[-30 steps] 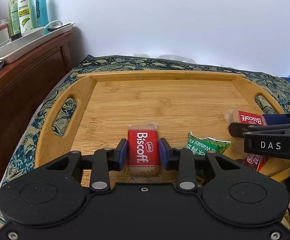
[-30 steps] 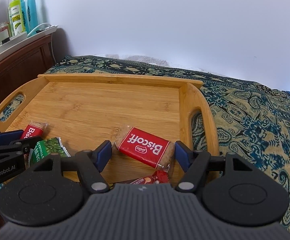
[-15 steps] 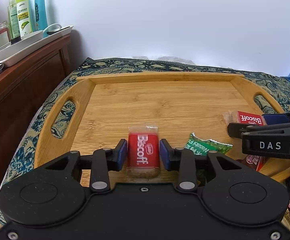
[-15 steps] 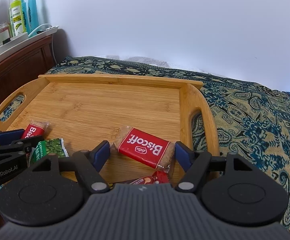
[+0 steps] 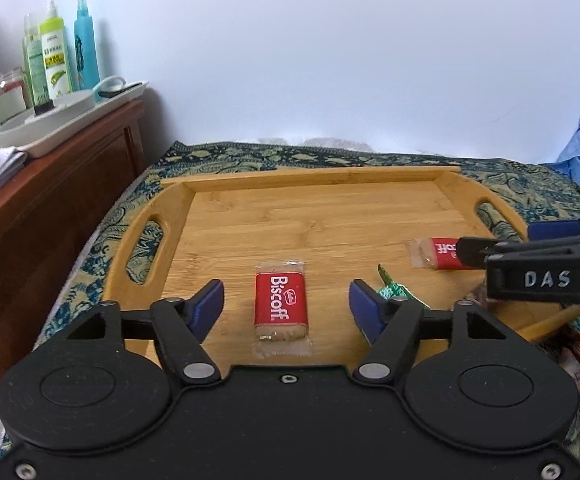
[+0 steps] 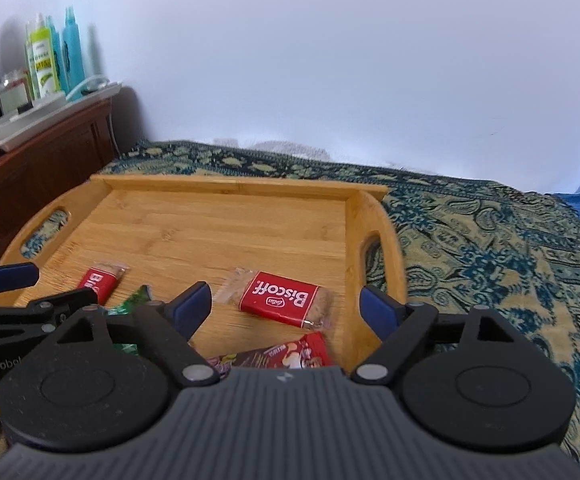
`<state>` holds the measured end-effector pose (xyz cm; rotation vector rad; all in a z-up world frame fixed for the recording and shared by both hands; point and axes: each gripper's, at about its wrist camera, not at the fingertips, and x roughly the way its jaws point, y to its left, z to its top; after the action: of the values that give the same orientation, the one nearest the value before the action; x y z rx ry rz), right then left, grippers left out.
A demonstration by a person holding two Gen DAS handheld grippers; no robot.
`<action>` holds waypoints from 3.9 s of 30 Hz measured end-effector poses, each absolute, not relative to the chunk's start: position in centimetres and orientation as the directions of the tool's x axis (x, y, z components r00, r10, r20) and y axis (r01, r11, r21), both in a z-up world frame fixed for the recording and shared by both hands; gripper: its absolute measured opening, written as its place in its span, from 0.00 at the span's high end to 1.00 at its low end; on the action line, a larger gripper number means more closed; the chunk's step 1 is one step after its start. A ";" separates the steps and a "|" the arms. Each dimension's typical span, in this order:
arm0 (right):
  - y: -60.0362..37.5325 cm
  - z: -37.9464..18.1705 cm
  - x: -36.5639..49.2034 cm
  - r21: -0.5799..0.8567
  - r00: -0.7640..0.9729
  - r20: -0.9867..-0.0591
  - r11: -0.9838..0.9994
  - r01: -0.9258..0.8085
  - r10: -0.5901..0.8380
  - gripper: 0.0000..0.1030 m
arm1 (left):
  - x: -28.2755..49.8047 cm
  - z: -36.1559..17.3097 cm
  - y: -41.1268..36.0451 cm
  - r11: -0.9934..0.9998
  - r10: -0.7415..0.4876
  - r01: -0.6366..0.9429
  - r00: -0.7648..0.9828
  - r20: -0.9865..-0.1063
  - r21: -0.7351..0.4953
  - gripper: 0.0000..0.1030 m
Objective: Organize snacks
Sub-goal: 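Withdraw both grippers from the tray toward the remaining snacks, then grasp the yellow packet with left gripper while right grasps red cashew packet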
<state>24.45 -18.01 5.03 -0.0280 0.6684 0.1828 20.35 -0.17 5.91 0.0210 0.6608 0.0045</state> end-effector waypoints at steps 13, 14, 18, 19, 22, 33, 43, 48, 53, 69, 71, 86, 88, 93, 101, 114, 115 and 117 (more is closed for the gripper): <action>-18.1 8.0 15.7 0.057 0.816 -0.548 0.981 -0.186 0.186 0.00 | 12.8 7.6 -0.7 0.998 -0.031 0.058 0.811 -0.585 0.028 0.18; -18.1 7.8 15.0 0.061 0.816 -0.546 0.980 -0.188 0.190 0.00 | 12.2 7.6 -0.8 0.997 -0.029 0.063 0.809 -0.588 0.036 0.17; -18.2 7.2 12.6 0.074 0.808 -0.554 0.979 -0.192 0.200 0.00 | 10.0 7.5 -1.0 0.996 -0.029 0.073 0.806 -0.591 0.051 0.16; -18.3 7.1 12.1 0.074 0.806 -0.557 0.978 -0.194 0.202 0.00 | 9.6 7.5 -1.0 0.996 -0.028 0.074 0.806 -0.592 0.053 0.15; -18.5 6.6 10.5 0.090 0.795 -0.568 0.976 -0.196 0.212 0.00 | 8.2 7.6 -1.0 0.995 -0.033 0.081 0.806 -0.591 0.055 0.14; -18.6 5.4 6.0 0.118 0.761 -0.599 0.968 -0.223 0.248 0.00 | 4.4 6.4 -0.7 0.994 -0.036 0.093 0.791 -0.610 0.062 0.10; -18.5 4.9 4.0 0.135 0.742 -0.617 0.965 -0.226 0.260 0.00 | 3.1 5.2 0.8 0.997 -0.010 0.059 0.776 -0.630 0.056 0.09; -18.1 4.9 3.1 0.136 0.734 -0.624 0.962 -0.236 0.269 0.00 | 2.6 4.8 1.3 0.997 0.000 0.046 0.775 -0.631 0.056 0.09; -17.9 4.8 2.1 0.146 0.724 -0.632 0.959 -0.242 0.278 0.00 | 2.3 4.4 1.7 0.997 0.007 0.041 0.773 -0.634 0.061 0.08; -17.1 3.1 0.9 0.157 0.680 -0.675 0.956 -0.248 0.287 0.00 | 3.4 2.7 4.0 0.996 0.079 -0.045 0.797 -0.598 0.070 0.03; -17.0 2.9 0.9 0.156 0.676 -0.680 0.956 -0.247 0.286 0.00 | 3.7 2.5 4.1 0.997 0.076 -0.043 0.794 -0.603 0.069 0.03; -16.3 1.3 1.1 0.135 0.648 -0.708 0.955 -0.265 0.280 0.00 | 4.7 1.7 5.0 0.995 0.098 -0.080 0.797 -0.596 0.057 0.03; -16.1 1.1 1.1 0.122 0.652 -0.707 0.956 -0.268 0.273 0.00 | 5.1 1.6 5.2 0.994 0.108 -0.092 0.793 -0.599 0.058 0.03; -15.7 0.9 1.0 0.098 0.657 -0.705 0.954 -0.284 0.268 0.00 | 6.6 0.8 6.1 0.992 0.117 -0.121 0.763 -0.636 0.037 0.02; -15.8 0.8 1.2 0.101 0.669 -0.689 0.951 -0.293 0.280 0.03 | 7.4 0.2 6.8 0.990 0.070 -0.135 0.751 -0.657 -0.049 0.04; -15.9 1.8 0.8 0.116 0.692 -0.657 0.947 -0.300 0.300 0.20 | 6.0 1.3 5.0 0.997 0.036 -0.068 0.774 -0.633 -0.027 0.52; -16.0 2.0 0.8 0.117 0.696 -0.653 0.947 -0.298 0.299 0.21 | 5.9 1.4 4.8 0.998 0.035 -0.064 0.775 -0.631 -0.023 0.52; -16.1 2.2 0.9 0.117 0.701 -0.647 0.948 -0.297 0.300 0.21 | 5.7 1.7 4.5 0.998 0.031 -0.059 0.778 -0.627 -0.023 0.52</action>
<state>0.86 -16.09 2.22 0.0039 0.7212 0.3324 5.66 4.50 1.74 -0.0420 0.6773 0.0488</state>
